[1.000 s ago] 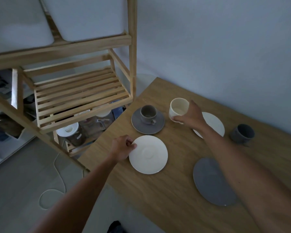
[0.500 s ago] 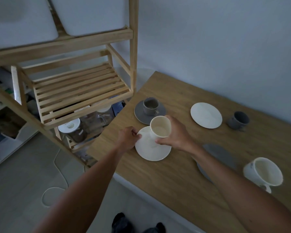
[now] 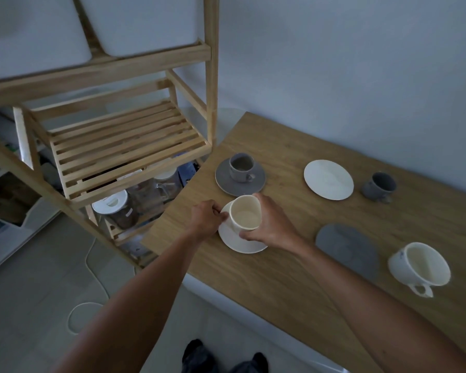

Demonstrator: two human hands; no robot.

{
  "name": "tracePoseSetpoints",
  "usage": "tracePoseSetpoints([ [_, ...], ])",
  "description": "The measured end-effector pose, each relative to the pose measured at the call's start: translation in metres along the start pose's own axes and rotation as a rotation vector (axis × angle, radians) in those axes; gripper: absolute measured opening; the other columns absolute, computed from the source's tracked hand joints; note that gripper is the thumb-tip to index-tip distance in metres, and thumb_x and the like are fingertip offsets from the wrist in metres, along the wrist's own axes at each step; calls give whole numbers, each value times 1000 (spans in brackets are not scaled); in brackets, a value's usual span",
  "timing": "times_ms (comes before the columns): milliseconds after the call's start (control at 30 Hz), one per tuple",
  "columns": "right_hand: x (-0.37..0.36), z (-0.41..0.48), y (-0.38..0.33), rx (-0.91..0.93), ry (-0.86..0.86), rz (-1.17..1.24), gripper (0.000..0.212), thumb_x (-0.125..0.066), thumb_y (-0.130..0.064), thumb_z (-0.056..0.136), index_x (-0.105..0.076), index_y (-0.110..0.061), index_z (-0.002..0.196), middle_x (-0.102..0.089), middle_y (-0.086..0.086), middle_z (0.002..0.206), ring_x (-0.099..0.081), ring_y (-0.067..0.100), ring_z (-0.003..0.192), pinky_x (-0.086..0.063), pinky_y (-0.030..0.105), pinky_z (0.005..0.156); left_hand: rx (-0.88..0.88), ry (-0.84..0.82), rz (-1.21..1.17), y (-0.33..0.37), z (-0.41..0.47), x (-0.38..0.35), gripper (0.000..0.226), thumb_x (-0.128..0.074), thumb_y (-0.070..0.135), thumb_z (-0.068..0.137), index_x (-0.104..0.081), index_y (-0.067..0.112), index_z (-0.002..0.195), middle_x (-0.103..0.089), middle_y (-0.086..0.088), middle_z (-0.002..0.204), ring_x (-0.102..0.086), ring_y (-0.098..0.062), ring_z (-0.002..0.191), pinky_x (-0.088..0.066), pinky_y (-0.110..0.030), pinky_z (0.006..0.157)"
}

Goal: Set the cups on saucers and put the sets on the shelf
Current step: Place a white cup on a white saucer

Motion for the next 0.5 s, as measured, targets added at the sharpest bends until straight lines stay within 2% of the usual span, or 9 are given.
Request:
tracePoseSetpoints([
  [100,-3,-3,3,-41,-52,1,118,-81,-63,46,-23,-30,144,-43,-2,141,-45,17,124,-43,33,94,-14,-10,16,3,1,1,19,-71,31,82,-66,14,89,-69,-2,88,-61,-18,86,-48,-32,79],
  [200,6,-6,4,-77,-73,34,140,-79,-75,40,-11,-27,152,-33,-1,153,-35,19,137,-38,39,106,-25,13,16,4,2,11,15,-68,34,82,-65,20,86,-67,4,84,-61,-15,83,-45,-27,69],
  [267,20,-8,6,-80,-56,31,143,-77,-81,38,-9,-27,153,-29,0,156,-30,20,141,-36,43,110,-51,48,7,8,5,25,15,-66,38,80,-62,26,87,-65,7,84,-60,-11,81,-43,-25,64],
  [400,59,-14,23,-92,-2,20,144,-73,-85,39,-8,-26,154,-19,1,161,-20,20,147,-29,41,114,-131,67,-15,39,11,46,33,-55,63,71,-55,35,89,-63,13,86,-60,-7,81,-51,-31,69],
  [500,99,-21,43,-116,90,5,139,-75,-82,42,-14,-23,152,-28,4,156,-26,21,143,-30,36,109,-219,53,-58,83,13,47,36,-54,65,70,-54,38,94,-62,15,89,-59,-3,85,-51,-31,73],
])
Point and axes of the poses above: each hand's wrist, its own z-axis towards the middle knuckle, its own x-axis out of the back of the hand, y = z × x, the point moved 8 cm from there along z, towards the middle knuckle
